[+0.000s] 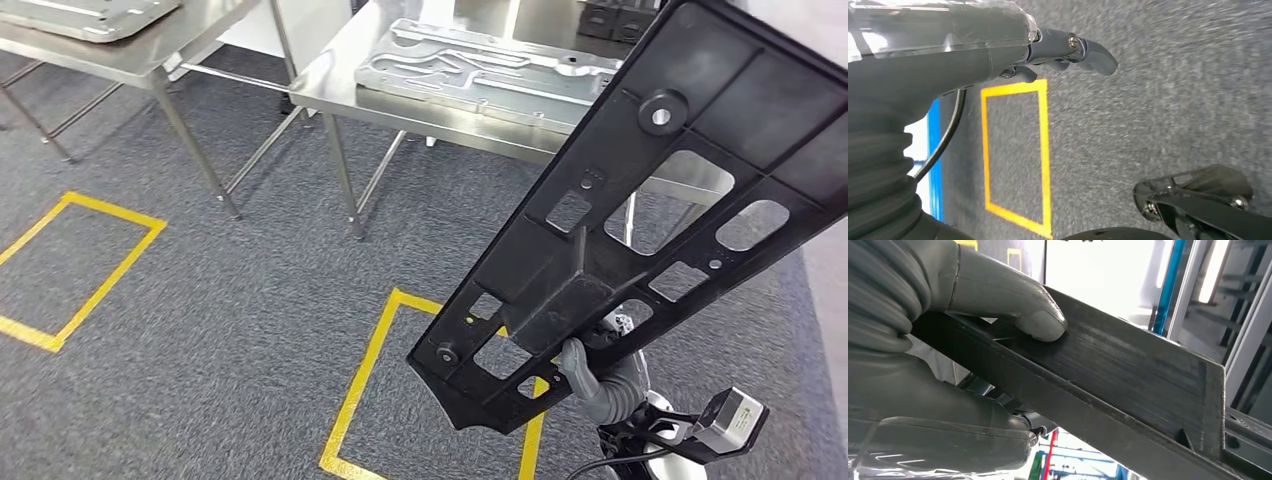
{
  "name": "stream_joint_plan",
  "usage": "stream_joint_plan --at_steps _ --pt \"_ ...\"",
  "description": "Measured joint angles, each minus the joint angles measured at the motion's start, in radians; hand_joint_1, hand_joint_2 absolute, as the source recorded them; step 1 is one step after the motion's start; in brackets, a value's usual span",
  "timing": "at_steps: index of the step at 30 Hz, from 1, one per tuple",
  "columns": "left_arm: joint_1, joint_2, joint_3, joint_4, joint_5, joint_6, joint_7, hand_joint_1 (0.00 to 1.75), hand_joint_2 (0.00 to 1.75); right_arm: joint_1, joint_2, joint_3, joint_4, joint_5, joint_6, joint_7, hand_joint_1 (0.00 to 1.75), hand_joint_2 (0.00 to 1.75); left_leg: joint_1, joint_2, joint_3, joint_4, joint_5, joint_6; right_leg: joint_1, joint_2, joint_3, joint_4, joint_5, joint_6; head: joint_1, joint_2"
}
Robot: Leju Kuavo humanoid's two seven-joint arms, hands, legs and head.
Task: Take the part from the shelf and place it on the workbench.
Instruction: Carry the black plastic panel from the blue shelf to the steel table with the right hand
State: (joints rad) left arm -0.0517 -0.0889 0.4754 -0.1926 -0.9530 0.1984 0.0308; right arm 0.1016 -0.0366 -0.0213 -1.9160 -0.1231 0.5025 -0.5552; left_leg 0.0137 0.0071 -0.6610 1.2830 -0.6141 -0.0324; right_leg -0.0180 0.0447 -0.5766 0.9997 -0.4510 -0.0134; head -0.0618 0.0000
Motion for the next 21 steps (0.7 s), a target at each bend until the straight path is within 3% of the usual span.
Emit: stream_joint_plan --at_steps 2,4,6,8,10,12,14,15,17,19,21 --pt "-0.001 0.0 0.0 0.0 -0.003 0.004 -0.015 0.0 1.75 -0.003 0.0 0.0 0.001 0.0 -0.001 -0.001 1.75 1.75 0.0 -0.017 0.045 -0.113 0.077 0.007 0.001 0.027 0.003 0.002 -0.001 0.002 0.0 0.0" --pt "-0.003 0.001 0.001 0.0 -0.006 0.003 -0.02 0.0 1.75 -0.006 0.0 0.0 0.0 -0.001 -0.002 -0.002 1.75 1.75 0.001 -0.059 0.096 -0.237 0.13 0.018 0.002 0.049 0.001 0.006 -0.003 0.01 0.0 0.0" --pt "-0.009 0.002 0.001 0.0 -0.007 0.0 -0.019 0.0 1.75 -0.005 0.0 0.0 -0.001 -0.002 -0.002 -0.004 1.75 1.75 -0.001 -0.077 0.111 -0.275 0.134 0.028 0.0 0.069 -0.005 0.007 -0.002 0.023 0.0 0.0" --pt "-0.014 0.0 0.001 0.0 -0.005 -0.003 -0.016 0.0 1.75 -0.003 0.0 0.0 -0.004 -0.002 0.0 -0.005 1.75 1.75 -0.001 -0.057 0.115 -0.281 0.138 0.04 -0.003 0.078 -0.009 0.006 0.0 0.037 0.0 0.0" --pt "-0.012 -0.001 0.003 0.0 -0.002 -0.007 -0.009 0.0 1.75 -0.006 0.0 0.0 -0.008 -0.003 0.002 -0.005 1.75 1.75 0.002 -0.032 0.119 -0.292 0.144 0.055 0.0 0.037 -0.03 0.048 -0.028 0.045 0.0 0.0" --pt "-0.008 -0.002 0.006 0.0 0.0 -0.011 0.002 0.0 1.75 -0.014 0.0 0.001 -0.01 -0.003 0.004 -0.005 1.75 1.75 0.0 -0.007 0.119 -0.295 0.145 0.063 0.0 -0.019 -0.089 0.168 -0.091 0.051 0.0 0.0" --pt "-0.005 -0.004 0.009 0.0 0.0 -0.014 0.009 0.0 1.75 -0.017 0.001 0.002 -0.007 -0.003 0.007 -0.005 1.75 1.75 -0.003 0.018 0.119 -0.295 0.143 0.065 -0.003 -0.036 -0.145 0.281 -0.129 0.057 0.0 0.0" --pt "-0.004 -0.004 0.011 0.0 0.001 -0.014 0.011 0.0 1.75 -0.018 0.001 0.002 -0.005 -0.003 0.009 -0.004 1.75 1.75 -0.003 0.03 0.12 -0.294 0.142 0.065 -0.004 -0.04 -0.15 0.292 -0.122 0.058 0.0 0.0" --pt "-0.005 -0.005 0.014 0.0 0.003 -0.015 0.009 0.0 1.75 -0.023 0.001 0.002 -0.001 -0.003 0.013 -0.002 1.75 1.75 -0.004 0.05 0.123 -0.293 0.138 0.061 -0.005 -0.054 -0.101 0.198 -0.063 0.058 0.0 0.0" --pt "-0.005 -0.007 0.018 0.0 0.007 -0.015 0.002 0.0 1.75 -0.033 0.001 0.002 0.004 -0.002 0.017 0.001 1.75 1.75 -0.007 0.066 0.128 -0.289 0.131 0.053 0.001 -0.101 -0.029 0.061 -0.014 0.048 0.0 0.0" --pt "-0.006 -0.009 0.022 0.0 0.01 -0.013 -0.004 0.0 1.75 -0.042 0.001 0.002 0.007 -0.002 0.018 0.002 1.75 1.75 -0.013 0.08 0.131 -0.286 0.125 0.043 0.01 -0.123 -0.003 0.007 -0.006 0.035 0.0 0.0"
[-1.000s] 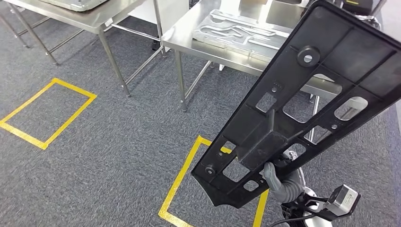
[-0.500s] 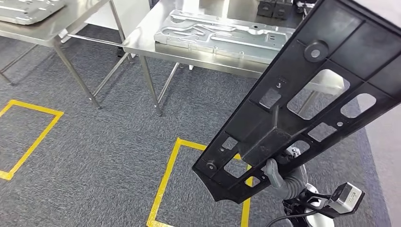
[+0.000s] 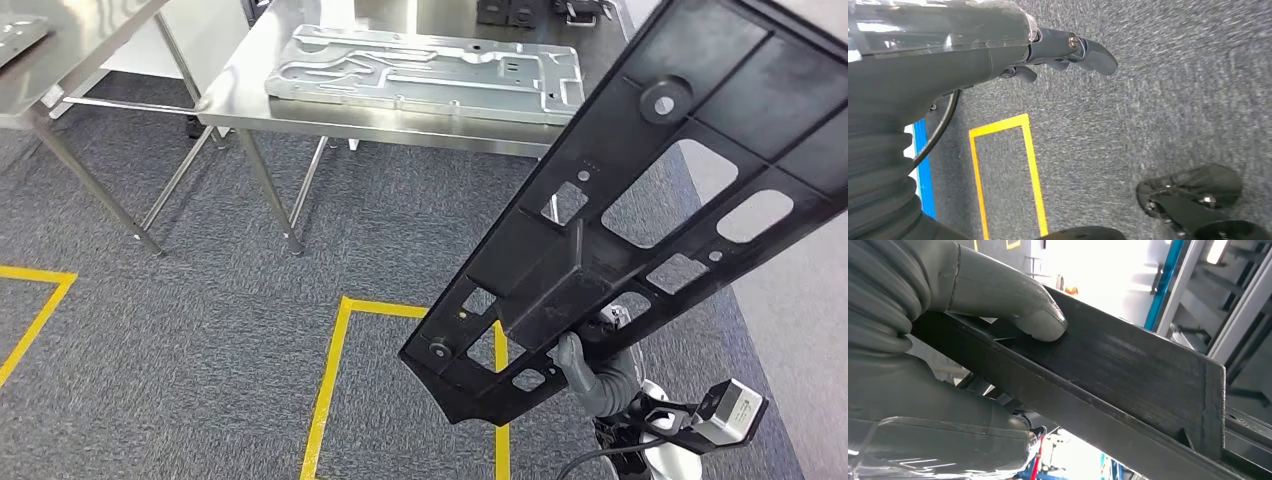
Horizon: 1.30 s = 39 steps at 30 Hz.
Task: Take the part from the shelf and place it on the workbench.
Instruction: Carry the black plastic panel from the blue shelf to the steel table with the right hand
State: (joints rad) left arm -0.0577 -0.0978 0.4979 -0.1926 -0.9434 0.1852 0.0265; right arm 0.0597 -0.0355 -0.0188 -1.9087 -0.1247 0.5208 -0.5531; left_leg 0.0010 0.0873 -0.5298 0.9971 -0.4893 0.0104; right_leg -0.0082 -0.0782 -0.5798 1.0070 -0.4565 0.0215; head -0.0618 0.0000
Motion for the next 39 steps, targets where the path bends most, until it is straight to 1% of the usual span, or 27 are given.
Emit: stream_joint_plan --at_steps 2,3,4,6,7,8,9,10,11,12,14,16,19,21,23,24,25,26,27,28,29,30,32,34,36,37,39 --pt "-0.002 0.0 0.003 -0.001 0.001 0.002 -0.003 0.0 1.75 -0.005 0.0 0.0 0.003 0.001 0.0 0.002 1.75 1.75 -0.001 0.016 0.005 -0.001 -0.004 -0.011 0.002 0.023 -0.003 0.0 0.002 -0.011 0.0 0.0" --pt "-0.002 0.0 0.004 -0.001 0.001 0.004 -0.004 0.0 1.75 -0.006 0.0 0.0 0.004 0.001 0.0 0.003 1.75 1.75 0.001 0.011 0.006 0.004 -0.01 -0.017 0.0 0.033 -0.003 -0.003 0.004 -0.017 0.0 0.0" --pt "-0.002 0.0 0.004 -0.002 0.0 0.006 -0.005 0.0 1.75 -0.01 0.0 0.0 0.004 0.002 0.001 0.005 1.75 1.75 0.003 -0.007 0.001 0.022 -0.025 -0.022 -0.003 0.042 -0.002 -0.005 0.007 -0.024 0.0 0.0" --pt "-0.001 0.001 0.007 -0.002 -0.001 0.011 -0.007 0.0 1.75 -0.022 0.002 0.003 0.007 0.011 -0.001 0.011 1.75 1.75 0.008 -0.058 -0.042 0.121 -0.083 -0.031 -0.008 0.058 -0.002 -0.008 0.01 -0.034 0.0 0.0" --pt "0.0 0.001 0.009 -0.002 -0.002 0.013 -0.008 0.0 1.75 -0.028 0.002 0.006 0.009 0.018 -0.004 0.016 1.75 1.75 0.009 -0.073 -0.077 0.193 -0.116 -0.033 -0.007 0.066 -0.003 -0.008 0.011 -0.037 0.0 0.0" --pt "0.0 0.001 0.011 -0.002 -0.003 0.016 -0.009 0.0 1.75 -0.031 0.003 0.008 0.011 0.025 -0.006 0.02 1.75 1.75 0.009 -0.079 -0.11 0.258 -0.139 -0.034 -0.006 0.074 -0.003 -0.008 0.011 -0.037 0.0 0.0" --pt "0.0 0.001 0.014 -0.002 -0.004 0.017 -0.01 0.0 1.75 -0.033 0.003 0.01 0.014 0.031 -0.009 0.025 1.75 1.75 0.009 -0.08 -0.131 0.295 -0.144 -0.034 -0.005 0.081 -0.002 -0.007 0.011 -0.037 0.0 0.0" --pt "0.001 0.001 0.016 -0.002 -0.006 0.018 -0.012 0.0 1.75 -0.034 0.003 0.012 0.016 0.034 -0.011 0.028 1.75 1.75 0.009 -0.08 -0.136 0.295 -0.129 -0.033 -0.005 0.088 -0.001 -0.007 0.01 -0.037 0.0 0.0" --pt "0.001 0.001 0.017 -0.002 -0.006 0.019 -0.013 0.0 1.75 -0.036 0.003 0.013 0.018 0.035 -0.013 0.031 1.75 1.75 0.009 -0.08 -0.121 0.254 -0.096 -0.031 -0.005 0.093 0.001 -0.006 0.01 -0.036 0.0 0.0" --pt "0.001 0.001 0.018 -0.002 -0.007 0.02 -0.014 0.0 1.75 -0.038 0.003 0.014 0.018 0.036 -0.015 0.032 1.75 1.75 0.009 -0.081 -0.093 0.186 -0.054 -0.028 -0.005 0.098 0.002 -0.005 0.008 -0.034 0.0 0.0" --pt "0.001 0.001 0.019 -0.002 -0.008 0.022 -0.018 0.0 1.75 -0.042 0.003 0.015 0.019 0.037 -0.018 0.032 1.75 1.75 0.007 -0.088 -0.039 0.058 -0.001 -0.018 -0.003 0.104 0.003 -0.002 0.005 -0.026 0.0 0.0" --pt "-0.001 0.001 0.02 -0.002 -0.008 0.022 -0.025 0.0 1.75 -0.045 0.003 0.015 0.021 0.037 -0.02 0.03 1.75 1.75 0.004 -0.093 -0.023 0.014 0.006 -0.005 0.0 0.107 0.0 -0.001 0.003 -0.013 0.0 0.0" --pt "-0.001 0.0 0.021 -0.002 -0.01 0.022 -0.03 0.0 1.75 -0.045 0.002 0.015 0.023 0.036 -0.023 0.024 1.75 1.75 0.003 -0.09 -0.021 0.007 0.012 0.014 -0.004 0.105 -0.001 0.004 -0.001 0.006 0.0 0.0" --pt "-0.001 -0.001 0.023 -0.002 -0.011 0.022 -0.031 0.0 1.75 -0.047 0.0 0.015 0.024 0.036 -0.028 0.018 1.75 1.75 0.007 -0.088 -0.016 0.001 0.014 0.025 -0.006 0.095 -0.03 0.067 -0.037 0.015 0.0 0.0" --pt "-0.001 -0.001 0.024 -0.002 -0.011 0.02 -0.032 0.0 1.75 -0.049 -0.001 0.016 0.024 0.037 -0.033 0.015 1.75 1.75 0.005 -0.085 -0.015 0.0 0.011 0.03 -0.006 0.087 -0.101 0.203 -0.096 0.021 0.0 0.0" --pt "0.0 -0.001 0.025 -0.002 -0.011 0.018 -0.032 0.0 1.75 -0.048 -0.001 0.016 0.025 0.037 -0.036 0.015 1.75 1.75 0.004 -0.083 -0.013 0.0 0.009 0.032 -0.007 0.086 -0.137 0.265 -0.115 0.023 0.0 0.0" --pt "0.0 -0.001 0.026 -0.002 -0.011 0.017 -0.033 0.0 1.75 -0.048 -0.001 0.016 0.025 0.038 -0.037 0.015 1.75 1.75 0.003 -0.082 -0.011 0.001 0.006 0.032 -0.007 0.085 -0.16 0.298 -0.115 0.023 0.0 0.0" --pt "0.001 -0.001 0.027 -0.002 -0.011 0.016 -0.033 0.0 1.75 -0.048 -0.001 0.016 0.026 0.038 -0.038 0.015 1.75 1.75 0.002 -0.082 -0.006 0.001 0.002 0.032 -0.006 0.084 -0.161 0.29 -0.095 0.021 0.0 0.0" --pt "0.001 -0.001 0.027 -0.002 -0.011 0.016 -0.033 0.0 1.75 -0.048 -0.001 0.016 0.026 0.038 -0.038 0.015 1.75 1.75 0.002 -0.082 0.001 0.001 -0.003 0.03 -0.006 0.083 -0.141 0.24 -0.057 0.018 0.0 0.0" --pt "0.001 -0.001 0.027 -0.002 -0.011 0.016 -0.033 0.0 1.75 -0.048 -0.001 0.016 0.026 0.038 -0.038 0.015 1.75 1.75 0.001 -0.082 0.01 0.001 -0.008 0.028 -0.004 0.08 -0.108 0.166 -0.013 0.013 0.0 0.0" --pt "0.001 -0.001 0.027 -0.002 -0.011 0.015 -0.033 0.0 1.75 -0.049 -0.001 0.017 0.026 0.039 -0.038 0.015 1.75 1.75 -0.001 -0.081 0.016 0.001 -0.015 0.024 -0.001 0.076 -0.073 0.096 0.016 0.007 0.0 0.0" --pt "0.0 -0.002 0.027 -0.002 -0.011 0.015 -0.033 0.0 1.75 -0.049 -0.001 0.017 0.026 0.039 -0.038 0.015 1.75 1.75 -0.002 -0.081 0.021 0.002 -0.021 0.02 0.003 0.072 -0.048 0.043 0.031 0.001 0.0 0.0" --pt "-0.001 -0.003 0.027 -0.002 -0.011 0.013 -0.033 0.0 1.75 -0.051 -0.001 0.018 0.026 0.039 -0.038 0.015 1.75 1.75 -0.004 -0.078 0.024 0.0 -0.03 0.009 0.011 0.069 -0.031 0.011 0.023 -0.01 0.0 0.0" --pt "-0.003 -0.002 0.028 -0.003 -0.011 0.013 -0.032 0.0 1.75 -0.053 -0.001 0.018 0.026 0.039 -0.038 0.016 1.75 1.75 -0.003 -0.075 0.033 -0.003 -0.039 -0.002 0.008 0.074 -0.024 0.003 0.017 -0.021 0.0 0.0" --pt "-0.005 -0.002 0.028 -0.003 -0.011 0.013 -0.031 0.0 1.75 -0.058 -0.002 0.02 0.026 0.039 -0.038 0.016 1.75 1.75 -0.002 -0.077 0.024 0.035 -0.061 -0.012 0.002 0.077 -0.008 -0.007 0.011 -0.033 -0.001 0.0" --pt "-0.004 -0.001 0.028 -0.004 -0.011 0.013 -0.031 0.0 1.75 -0.06 -0.002 0.022 0.026 0.039 -0.037 0.016 1.75 1.75 0.0 -0.079 -0.001 0.086 -0.083 -0.016 0.0 0.078 0.001 -0.011 0.007 -0.037 -0.001 0.0" --pt "-0.004 -0.001 0.029 -0.004 -0.011 0.013 -0.027 0.0 1.75 -0.064 -0.002 0.025 0.028 0.04 -0.036 0.016 1.75 1.75 0.002 -0.08 -0.087 0.231 -0.131 -0.022 0.001 0.079 0.015 -0.012 -0.005 -0.043 -0.001 0.0"
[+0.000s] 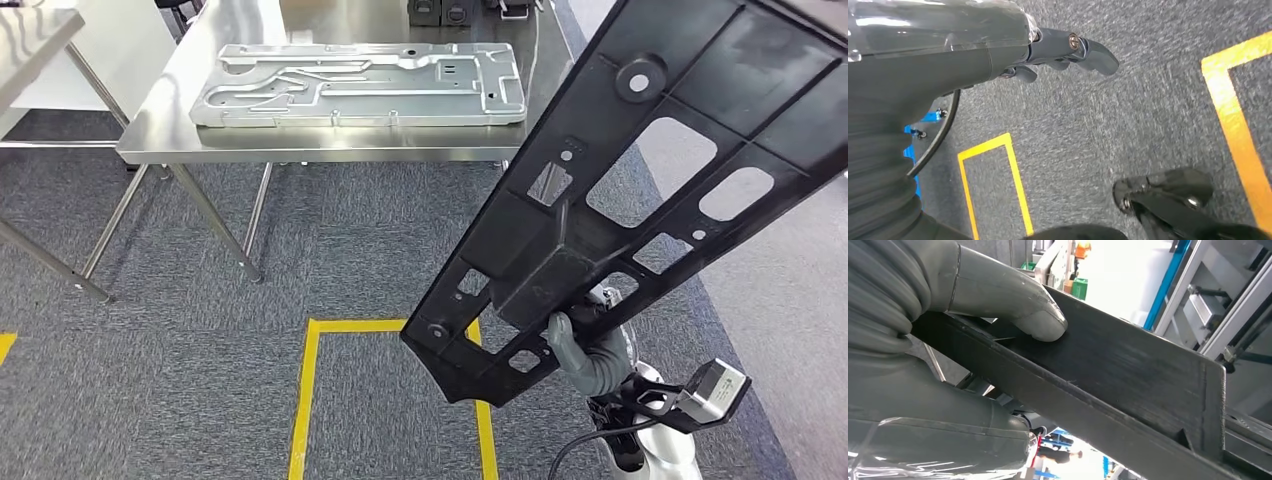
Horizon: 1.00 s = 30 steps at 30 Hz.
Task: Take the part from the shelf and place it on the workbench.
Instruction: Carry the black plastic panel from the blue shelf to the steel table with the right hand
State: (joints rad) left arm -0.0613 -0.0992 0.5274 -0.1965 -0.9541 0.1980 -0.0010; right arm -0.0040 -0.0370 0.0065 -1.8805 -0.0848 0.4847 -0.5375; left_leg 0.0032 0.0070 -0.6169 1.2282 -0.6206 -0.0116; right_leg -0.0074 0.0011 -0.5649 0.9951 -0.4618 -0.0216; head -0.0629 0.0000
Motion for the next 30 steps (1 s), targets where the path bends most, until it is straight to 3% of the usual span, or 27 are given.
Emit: stream_joint_plan --at_steps 1,2,3,5,7,11,13,16,18,19,20,22,23,24,26,27,29,30 --pt "0.001 0.0 0.001 0.0 0.0 0.0 0.002 0.0 1.75 0.0 0.0 0.001 0.002 0.001 0.0 0.0 1.75 1.75 0.001 0.0 -0.041 0.055 -0.008 -0.002 0.0 0.002 0.008 0.0 -0.007 0.0 0.0 0.0" --pt "0.003 0.0 0.002 0.0 0.0 0.0 0.004 0.0 1.75 0.0 0.0 0.002 0.005 0.001 0.0 0.0 1.75 1.75 0.001 0.0 -0.067 0.076 0.006 -0.003 0.001 0.005 0.018 0.0 -0.016 0.0 0.0 0.0" --pt "0.005 0.0 0.003 0.0 0.001 0.0 0.005 0.0 1.75 0.0 0.0 0.003 0.007 0.002 0.0 0.0 1.75 1.75 0.001 0.0 -0.073 0.056 0.04 -0.002 0.001 0.007 0.03 0.0 -0.025 0.001 0.0 0.0" --pt "0.009 0.0 0.005 0.0 0.001 0.0 0.006 0.0 1.75 -0.001 0.0 0.005 0.01 0.002 0.0 0.0 1.75 1.75 0.0 -0.001 -0.041 -0.073 0.143 0.005 0.001 0.011 0.058 0.0 -0.046 0.006 0.0 0.0" --pt "0.01 0.0 0.007 0.0 0.002 0.0 0.006 0.0 1.75 -0.005 0.0 0.008 0.013 0.004 0.0 0.0 1.75 1.75 -0.005 -0.004 -0.006 -0.178 0.195 0.016 0.003 0.014 0.073 -0.001 -0.063 0.015 0.0 0.0" --pt "0.007 -0.001 0.013 0.001 0.002 0.0 0.003 0.0 1.75 -0.013 0.0 0.008 0.019 0.01 0.0 0.0 1.75 1.75 -0.007 -0.009 0.021 -0.219 0.178 0.043 0.003 0.015 0.082 0.012 -0.061 0.04 0.0 0.0" --pt "0.007 -0.002 0.013 0.001 0.002 0.0 0.001 0.0 1.75 -0.017 0.0 0.009 0.02 0.011 -0.001 0.0 1.75 1.75 -0.002 -0.01 0.046 -0.232 0.17 0.054 0.001 0.011 0.044 0.084 -0.063 0.051 0.001 0.0" --pt "0.007 -0.004 0.014 0.001 0.001 0.0 -0.004 0.0 1.75 -0.017 0.0 0.009 0.024 0.014 -0.003 -0.001 1.75 1.75 0.0 -0.01 0.077 -0.237 0.146 0.059 -0.004 0.006 -0.089 0.258 -0.12 0.064 0.001 0.0" --pt "0.009 -0.005 0.014 0.001 0.001 0.0 -0.006 0.0 1.75 -0.014 0.0 0.01 0.027 0.015 -0.003 -0.001 1.75 1.75 0.0 -0.012 0.104 -0.237 0.124 0.057 -0.007 0.004 -0.147 0.286 -0.142 0.068 0.001 0.0" --pt "0.009 -0.005 0.014 0.001 0.0 0.0 -0.005 0.0 1.75 -0.014 0.0 0.01 0.028 0.015 -0.003 -0.001 1.75 1.75 0.0 -0.012 0.122 -0.237 0.111 0.055 -0.007 0.003 -0.153 0.254 -0.124 0.067 0.001 0.0" --pt "0.01 -0.006 0.015 0.001 0.0 0.0 -0.004 0.0 1.75 -0.014 0.0 0.01 0.028 0.015 -0.003 -0.001 1.75 1.75 0.0 -0.012 0.14 -0.237 0.098 0.052 -0.006 0.002 -0.146 0.199 -0.085 0.064 0.001 0.0" --pt "0.011 -0.008 0.015 0.001 -0.001 -0.001 0.001 0.0 1.75 -0.013 0.0 0.01 0.031 0.014 -0.003 -0.002 1.75 1.75 -0.002 -0.012 0.169 -0.238 0.071 0.045 -0.003 -0.005 -0.124 0.079 0.028 0.053 0.001 0.0" --pt "0.01 -0.008 0.015 0.001 -0.001 -0.001 0.004 0.0 1.75 -0.012 0.0 0.01 0.032 0.013 -0.003 -0.003 1.75 1.75 -0.003 -0.012 0.179 -0.241 0.059 0.04 0.001 -0.007 -0.116 0.046 0.064 0.045 0.001 0.0" --pt "0.008 -0.008 0.016 0.002 -0.002 -0.002 0.006 0.0 1.75 -0.011 0.0 0.011 0.033 0.013 -0.003 -0.004 1.75 1.75 -0.004 -0.012 0.189 -0.245 0.053 0.034 0.004 -0.007 -0.111 0.029 0.082 0.039 0.001 0.0" --pt "0.004 -0.007 0.016 0.001 -0.004 -0.001 0.008 0.0 1.75 -0.009 0.0 0.011 0.033 0.012 -0.003 -0.005 1.75 1.75 -0.004 -0.01 0.196 -0.236 0.059 0.02 0.005 -0.002 -0.096 0.022 0.07 0.024 0.001 0.0" --pt "0.003 -0.007 0.017 0.001 -0.004 -0.001 0.008 0.0 1.75 -0.008 0.0 0.011 0.033 0.012 -0.003 -0.005 1.75 1.75 -0.003 -0.01 0.186 -0.205 0.073 0.014 0.004 0.001 -0.084 0.015 0.064 0.016 0.001 0.0" --pt "0.002 -0.007 0.018 0.001 -0.004 0.0 0.008 0.0 1.75 -0.007 0.0 0.01 0.033 0.01 -0.003 -0.006 1.75 1.75 -0.002 -0.01 0.115 -0.087 0.09 0.006 0.001 0.002 -0.054 0.006 0.047 0.005 0.001 0.0" --pt "0.002 -0.007 0.019 0.001 -0.004 0.0 0.008 0.0 1.75 -0.007 0.0 0.01 0.033 0.01 -0.003 -0.006 1.75 1.75 0.0 -0.01 0.068 -0.022 0.076 0.002 0.001 0.002 -0.039 0.003 0.035 0.001 0.001 0.0"
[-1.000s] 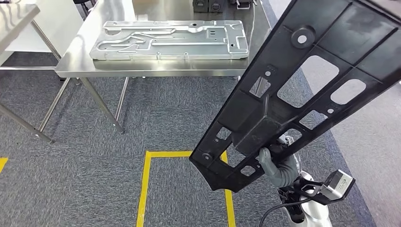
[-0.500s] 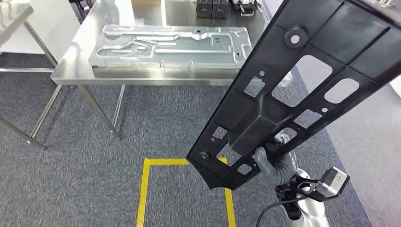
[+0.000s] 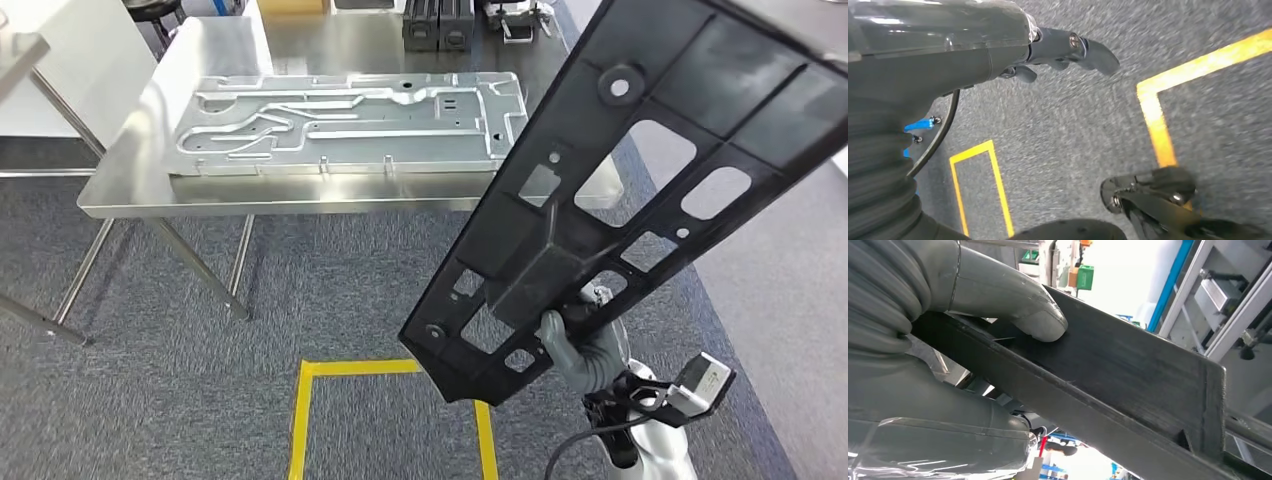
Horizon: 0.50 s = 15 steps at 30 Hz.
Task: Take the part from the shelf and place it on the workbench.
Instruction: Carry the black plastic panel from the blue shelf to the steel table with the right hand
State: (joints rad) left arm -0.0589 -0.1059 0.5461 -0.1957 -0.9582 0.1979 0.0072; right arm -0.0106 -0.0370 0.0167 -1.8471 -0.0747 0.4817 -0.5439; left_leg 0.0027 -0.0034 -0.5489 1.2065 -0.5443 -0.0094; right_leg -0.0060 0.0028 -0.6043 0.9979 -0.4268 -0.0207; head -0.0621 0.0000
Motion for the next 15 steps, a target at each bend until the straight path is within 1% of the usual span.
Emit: stream_joint_plan --at_steps 1,2,3,4,5,6,7,8,9,10,11,12,13,14,15 --pt "0.001 0.0 0.001 0.0 0.0 0.0 0.0 0.0 1.75 0.001 0.0 0.0 0.0 0.0 0.0 0.0 1.75 1.75 0.0 0.0 -0.046 0.052 -0.033 -0.003 0.0 0.001 0.015 -0.001 -0.013 -0.002 0.0 0.0" --pt "0.002 0.0 0.001 0.0 0.0 0.0 0.0 0.0 1.75 0.002 0.0 0.0 0.0 0.0 0.0 0.0 1.75 1.75 0.0 0.0 -0.083 0.081 -0.076 -0.005 0.001 0.003 0.031 -0.001 -0.027 -0.003 0.0 0.0" --pt "0.003 0.0 0.002 0.0 0.0 0.0 0.0 0.0 1.75 0.003 0.0 0.0 0.0 0.0 0.0 0.0 1.75 1.75 0.0 0.0 -0.109 0.087 -0.115 -0.005 0.001 0.005 0.049 -0.001 -0.041 -0.003 0.0 0.0" --pt "0.006 0.0 0.002 0.0 0.0 0.0 0.001 0.0 1.75 0.004 0.0 0.0 0.0 0.0 0.0 0.0 1.75 1.75 0.0 0.0 -0.124 0.069 -0.134 -0.003 0.002 0.008 0.069 -0.001 -0.056 -0.003 0.0 0.0" --pt "0.008 0.0 0.003 0.0 0.0 0.0 0.001 0.0 1.75 0.005 0.0 0.0 0.0 0.0 0.0 0.0 1.75 1.75 -0.001 0.0 -0.13 0.031 -0.124 0.002 0.003 0.01 0.09 -0.001 -0.071 -0.003 0.0 0.0" --pt "0.011 0.0 0.003 0.0 0.0 0.0 0.002 0.0 1.75 0.005 0.0 0.0 0.0 0.0 0.0 0.0 1.75 1.75 -0.003 0.0 -0.13 -0.023 -0.078 0.01 0.005 0.011 0.109 -0.002 -0.087 -0.002 0.0 0.0" --pt "0.015 0.001 0.003 0.0 0.0 0.0 0.003 0.0 1.75 0.006 0.0 0.0 0.001 0.0 0.0 -0.001 1.75 1.75 -0.006 -0.001 -0.128 -0.079 -0.005 0.018 0.008 0.012 0.127 -0.001 -0.102 0.0 0.0 0.0" --pt "0.017 0.002 0.003 0.0 -0.001 -0.001 0.004 0.0 1.75 0.007 0.0 0.0 0.001 0.0 0.0 -0.002 1.75 1.75 -0.01 -0.004 -0.124 -0.123 0.062 0.025 0.01 0.015 0.141 0.0 -0.117 0.003 0.0 0.0" --pt "0.018 0.003 0.004 0.0 -0.003 -0.001 0.007 0.0 1.75 0.009 0.0 0.0 0.002 0.0 -0.001 -0.004 1.75 1.75 -0.014 -0.006 -0.117 -0.151 0.114 0.03 0.011 0.017 0.154 -0.002 -0.131 0.008 0.0 0.0" --pt "0.019 0.004 0.004 0.0 -0.004 -0.001 0.009 0.0 1.75 0.012 0.0 0.0 0.002 0.0 -0.002 -0.006 1.75 1.75 -0.016 -0.008 -0.11 -0.163 0.139 0.033 0.012 0.019 0.165 0.002 -0.14 0.013 0.0 0.0" --pt "0.017 0.004 0.004 0.0 -0.007 -0.001 0.01 0.0 1.75 0.014 0.0 0.0 0.0 0.0 -0.003 -0.009 1.75 1.75 -0.016 -0.01 -0.098 -0.167 0.138 0.036 0.012 0.021 0.171 0.01 -0.142 0.02 0.0 0.0" --pt "0.015 0.004 0.004 0.0 -0.01 -0.002 0.01 0.0 1.75 0.016 0.0 0.0 -0.004 0.0 -0.005 -0.011 1.75 1.75 -0.014 -0.009 -0.083 -0.172 0.136 0.04 0.011 0.02 0.169 0.033 -0.136 0.025 0.0 0.0" --pt "0.013 0.004 0.004 0.0 -0.013 -0.002 0.01 0.0 1.75 0.018 0.0 0.0 -0.007 0.001 -0.007 -0.012 1.75 1.75 -0.012 -0.009 -0.07 -0.178 0.129 0.044 0.011 0.017 0.154 0.072 -0.122 0.031 0.0 0.0" --pt "0.011 0.004 0.004 0.0 -0.015 -0.003 0.008 0.0 1.75 0.02 0.0 0.0 -0.011 0.002 -0.009 -0.013 1.75 1.75 -0.01 -0.009 -0.055 -0.182 0.122 0.049 0.01 0.014 0.124 0.123 -0.114 0.037 0.0 0.0" --pt "0.01 0.004 0.004 0.0 -0.016 -0.003 0.007 0.0 1.75 0.024 0.0 0.0 -0.014 0.002 -0.01 -0.013 1.75 1.75 -0.008 -0.008 -0.042 -0.186 0.112 0.052 0.008 0.01 0.082 0.182 -0.118 0.043 0.0 0.0"
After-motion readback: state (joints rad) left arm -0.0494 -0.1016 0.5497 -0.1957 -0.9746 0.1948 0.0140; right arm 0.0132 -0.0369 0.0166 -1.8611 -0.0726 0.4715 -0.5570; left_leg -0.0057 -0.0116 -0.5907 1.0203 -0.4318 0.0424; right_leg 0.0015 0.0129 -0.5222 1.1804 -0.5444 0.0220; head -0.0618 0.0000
